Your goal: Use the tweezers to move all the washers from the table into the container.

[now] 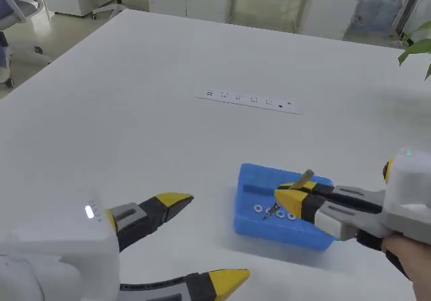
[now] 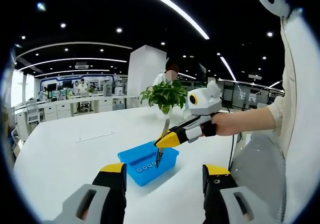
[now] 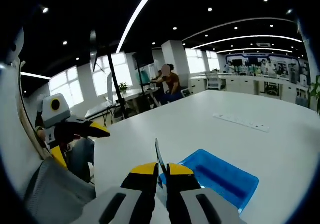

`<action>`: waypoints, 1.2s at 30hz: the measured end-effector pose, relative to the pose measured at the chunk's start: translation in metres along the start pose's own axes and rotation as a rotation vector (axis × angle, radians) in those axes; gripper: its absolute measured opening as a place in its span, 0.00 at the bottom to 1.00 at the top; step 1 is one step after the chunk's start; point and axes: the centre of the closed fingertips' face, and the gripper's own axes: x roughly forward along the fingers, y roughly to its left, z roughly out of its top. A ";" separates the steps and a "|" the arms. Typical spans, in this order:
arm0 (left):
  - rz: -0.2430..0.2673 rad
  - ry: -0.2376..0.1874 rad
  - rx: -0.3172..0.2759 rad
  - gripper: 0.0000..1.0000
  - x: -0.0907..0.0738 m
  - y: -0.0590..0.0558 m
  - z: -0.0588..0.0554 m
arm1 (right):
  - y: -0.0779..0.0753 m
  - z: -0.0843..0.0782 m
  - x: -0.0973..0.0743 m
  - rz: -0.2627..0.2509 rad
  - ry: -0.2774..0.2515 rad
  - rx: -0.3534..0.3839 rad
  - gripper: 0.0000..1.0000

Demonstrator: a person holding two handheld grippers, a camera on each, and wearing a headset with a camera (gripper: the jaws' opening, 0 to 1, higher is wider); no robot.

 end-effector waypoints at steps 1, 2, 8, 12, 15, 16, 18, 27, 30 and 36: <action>-0.016 0.009 0.003 0.59 0.001 0.000 0.000 | 0.006 -0.006 -0.002 0.017 0.018 -0.002 0.03; -0.020 0.024 0.014 0.56 0.001 0.001 -0.001 | 0.010 -0.010 -0.003 0.029 0.032 -0.009 0.03; -0.143 0.038 -0.014 0.48 0.006 -0.006 0.003 | 0.028 -0.046 -0.011 0.102 0.179 -0.122 0.03; -0.200 0.104 0.017 0.35 0.014 -0.014 -0.007 | 0.038 -0.062 -0.010 0.141 0.262 -0.197 0.03; -0.230 0.135 0.073 0.31 0.020 -0.021 -0.013 | 0.048 -0.073 -0.009 0.184 0.327 -0.267 0.03; -0.238 0.146 0.092 0.30 0.022 -0.023 -0.016 | 0.050 -0.077 -0.009 0.197 0.354 -0.293 0.03; -0.283 0.199 0.105 0.22 0.023 -0.032 -0.026 | 0.055 -0.085 -0.008 0.222 0.398 -0.347 0.03; -0.353 0.246 0.160 0.07 0.037 -0.052 -0.039 | 0.062 -0.104 -0.010 0.263 0.502 -0.439 0.03; -0.380 0.271 0.201 0.03 0.043 -0.056 -0.044 | 0.062 -0.104 -0.009 0.263 0.513 -0.452 0.03; -0.369 0.289 0.222 0.02 0.045 -0.053 -0.045 | 0.061 -0.104 -0.009 0.267 0.539 -0.493 0.03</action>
